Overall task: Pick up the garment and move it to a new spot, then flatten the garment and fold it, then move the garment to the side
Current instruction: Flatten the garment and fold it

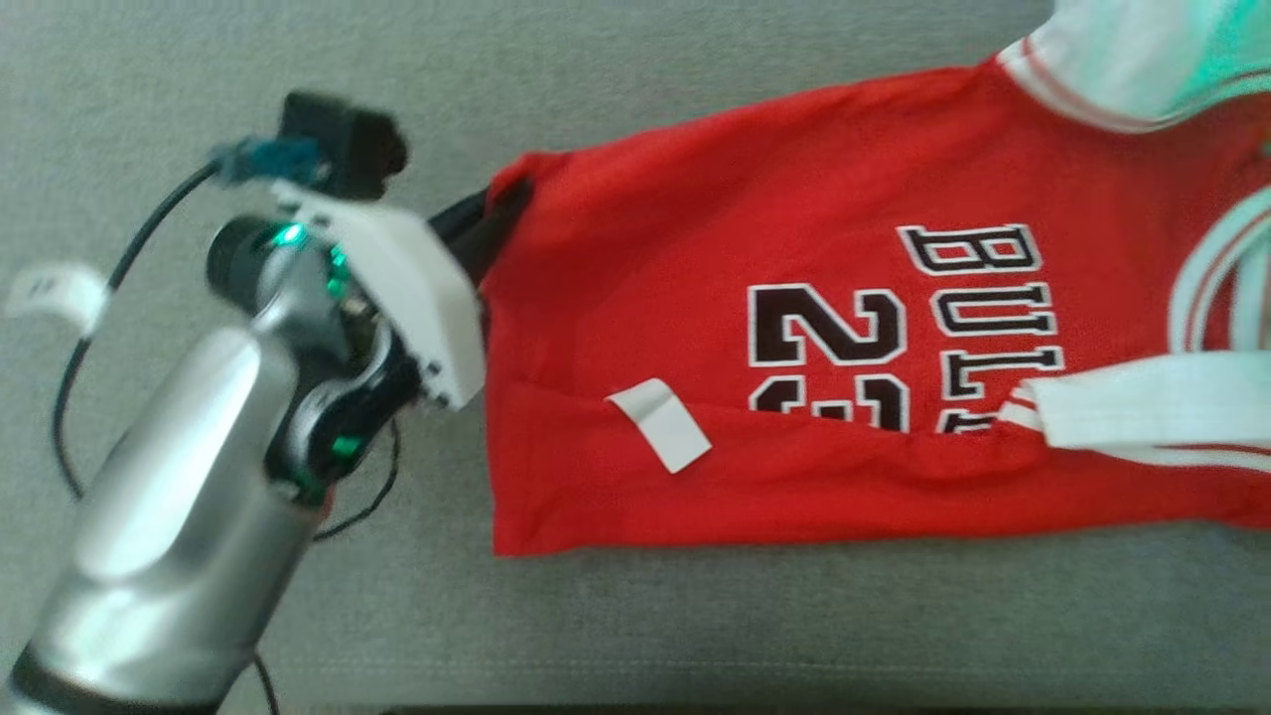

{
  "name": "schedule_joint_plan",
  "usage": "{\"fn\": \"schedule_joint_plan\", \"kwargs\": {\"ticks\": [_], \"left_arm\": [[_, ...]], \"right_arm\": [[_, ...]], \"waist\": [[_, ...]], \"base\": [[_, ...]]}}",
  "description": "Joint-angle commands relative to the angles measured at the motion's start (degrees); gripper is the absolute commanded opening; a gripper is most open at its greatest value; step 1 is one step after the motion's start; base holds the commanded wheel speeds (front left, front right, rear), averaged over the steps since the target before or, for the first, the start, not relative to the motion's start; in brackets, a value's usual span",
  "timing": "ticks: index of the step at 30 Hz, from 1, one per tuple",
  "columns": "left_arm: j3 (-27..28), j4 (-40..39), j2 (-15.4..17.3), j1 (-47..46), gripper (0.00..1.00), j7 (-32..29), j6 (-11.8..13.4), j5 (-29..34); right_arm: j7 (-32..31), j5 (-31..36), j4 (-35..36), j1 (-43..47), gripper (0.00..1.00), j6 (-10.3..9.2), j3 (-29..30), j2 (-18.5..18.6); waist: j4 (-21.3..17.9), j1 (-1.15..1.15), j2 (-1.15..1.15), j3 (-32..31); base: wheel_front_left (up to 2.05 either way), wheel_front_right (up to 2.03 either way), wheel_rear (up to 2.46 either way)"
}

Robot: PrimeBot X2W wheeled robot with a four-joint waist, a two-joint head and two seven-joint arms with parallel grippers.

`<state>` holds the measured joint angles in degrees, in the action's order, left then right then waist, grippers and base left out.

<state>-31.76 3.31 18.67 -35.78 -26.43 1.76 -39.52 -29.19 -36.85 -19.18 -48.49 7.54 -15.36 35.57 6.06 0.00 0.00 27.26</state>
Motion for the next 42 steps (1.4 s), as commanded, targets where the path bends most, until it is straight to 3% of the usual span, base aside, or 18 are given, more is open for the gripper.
{"fn": "schedule_joint_plan", "kwargs": {"ticks": [1,12,16,17,18,19,20,21,24,26,32,37,42], "left_arm": [[3.81,-4.45,3.53,0.8,0.0,0.71,0.86,-0.54],[7.36,-17.89,9.95,18.61,0.0,2.09,6.04,-2.57],[7.86,-21.23,10.46,24.08,0.0,2.99,7.6,-3.48],[7.78,-21.49,10.53,24.88,0.25,3.39,7.76,-3.28],[7.51,-21.62,10.61,25.65,0.35,3.55,7.84,-3.13],[7.32,-21.72,10.66,26.37,0.42,3.81,7.95,-2.96],[7.26,-21.68,10.68,27.08,0.74,4.14,8.15,-2.81],[7.4,-21.38,10.59,27.85,1.0,4.41,8.66,-2.82],[7.36,-20.26,11.46,29.56,1.0,5.95,9.94,-0.42],[8.24,-20.34,10.19,30.58,1.0,9.09,11.1,0.21],[10.26,-18.95,3.82,32.31,1.0,26.26,13.6,5.4],[8.58,-15.03,1.08,32.1,1.0,35.37,14.03,10.32],[7.1,-11.58,-1.52,31.56,1.0,40.53,13.9,14.71]], "right_arm": [[0.47,-1.09,4.81,5.07,0.0,-0.05,1.14,1.87],[-3.39,-1.35,19.87,29.75,0.0,-0.05,4.55,-0.44],[-4.45,-1.01,22.39,35.99,0.0,-0.05,6.93,-2.11],[-4.94,-0.82,22.63,37.15,0.0,-0.05,7.27,-2.46],[-5.62,-0.74,23.04,38.22,0.02,-0.05,7.18,-2.48],[-6.15,-0.5,23.32,39.1,0.18,-0.05,7.42,-2.44],[-6.36,-0.1,23.5,39.74,0.7,-0.05,8.13,-2.55],[-6.59,0.63,23.54,40.24,1.0,-0.05,9.01,-2.68],[-8.29,1.96,24.45,41.03,1.0,-0.05,10.68,-3.46],[-8.87,2.38,25.26,40.68,1.0,-0.05,12.92,-4.68],[-11.54,7.77,23.01,36.97,1.0,-0.05,21.76,-13.09],[-15.7,11.63,18.12,34.72,1.0,-0.05,22.47,-17.14],[-19.79,13.69,12.99,34.22,1.0,-0.05,21.22,-17.64]], "waist": [[-1.9,0.0,0.0,-1.47],[-7.52,0.0,0.0,-6.5],[-8.38,0.0,0.0,-6.95],[-8.48,0.0,0.0,-6.99],[-8.59,0.0,0.0,-7.02],[-8.68,0.0,0.0,-7.05],[-8.76,0.0,0.0,-7.04],[-8.79,0.0,0.0,-7.05],[-9.0,0.0,0.0,-7.09],[-9.08,0.0,0.0,-7.13],[-8.3,0.0,0.0,-7.41],[-6.97,0.0,0.0,-7.38],[-5.06,0.0,0.0,-7.16]], "base": [[0.0,0.0,0.0],[0.0,0.0,0.0],[0.0,0.0,0.0],[0.0,0.0,0.0],[0.0,0.0,0.0],[0.0,0.0,0.0],[0.0,0.0,0.0],[0.0,0.0,0.0],[0.0,0.0,0.0],[0.0,0.0,0.0],[0.0,0.0,0.0],[0.0,0.0,0.0],[0.0,0.0,0.0]]}}
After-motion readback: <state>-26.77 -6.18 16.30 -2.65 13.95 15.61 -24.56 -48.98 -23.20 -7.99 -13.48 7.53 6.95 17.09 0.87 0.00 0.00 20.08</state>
